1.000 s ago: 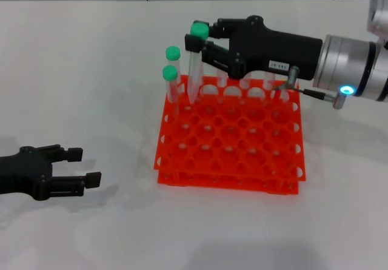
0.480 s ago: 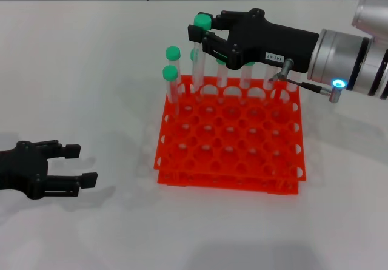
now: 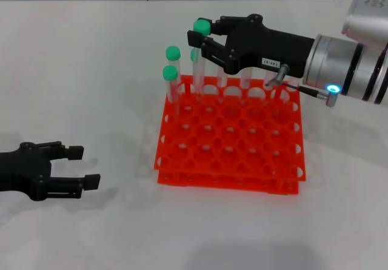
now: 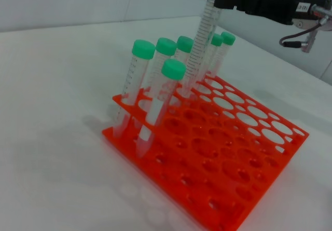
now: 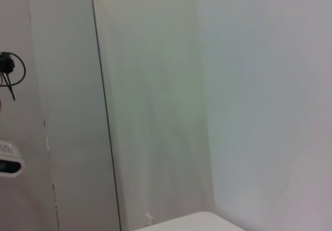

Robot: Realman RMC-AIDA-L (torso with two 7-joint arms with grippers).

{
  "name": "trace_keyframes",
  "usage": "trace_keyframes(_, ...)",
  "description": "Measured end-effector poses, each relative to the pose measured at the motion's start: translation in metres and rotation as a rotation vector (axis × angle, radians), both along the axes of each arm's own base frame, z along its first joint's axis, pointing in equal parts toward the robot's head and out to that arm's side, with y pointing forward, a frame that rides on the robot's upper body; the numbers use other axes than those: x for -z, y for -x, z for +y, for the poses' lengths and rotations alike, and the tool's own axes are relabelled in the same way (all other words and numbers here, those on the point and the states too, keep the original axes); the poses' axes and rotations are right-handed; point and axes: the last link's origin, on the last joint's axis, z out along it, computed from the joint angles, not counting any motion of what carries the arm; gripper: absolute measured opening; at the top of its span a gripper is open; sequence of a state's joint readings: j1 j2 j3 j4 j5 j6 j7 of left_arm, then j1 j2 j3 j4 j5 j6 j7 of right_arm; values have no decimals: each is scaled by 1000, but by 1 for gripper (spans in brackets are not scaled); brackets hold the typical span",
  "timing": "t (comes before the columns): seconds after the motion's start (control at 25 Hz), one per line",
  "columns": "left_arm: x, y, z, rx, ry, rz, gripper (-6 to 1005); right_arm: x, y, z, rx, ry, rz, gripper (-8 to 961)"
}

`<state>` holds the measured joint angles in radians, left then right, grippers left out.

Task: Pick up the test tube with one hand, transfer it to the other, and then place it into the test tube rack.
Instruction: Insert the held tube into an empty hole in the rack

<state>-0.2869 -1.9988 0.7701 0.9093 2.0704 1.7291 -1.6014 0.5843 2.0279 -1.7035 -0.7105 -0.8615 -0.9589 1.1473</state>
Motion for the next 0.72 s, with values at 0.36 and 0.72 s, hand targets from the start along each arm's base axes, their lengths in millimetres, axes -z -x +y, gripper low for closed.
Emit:
trace_keyframes(0.36,1,0,0,-2,2,-3,862,6,2,-4,-26,-20,-3,265)
trace_keyframes(0.72,4,-1,-2,-4,8,-9,862,13,-4,-7,-5,-7,-7,265)
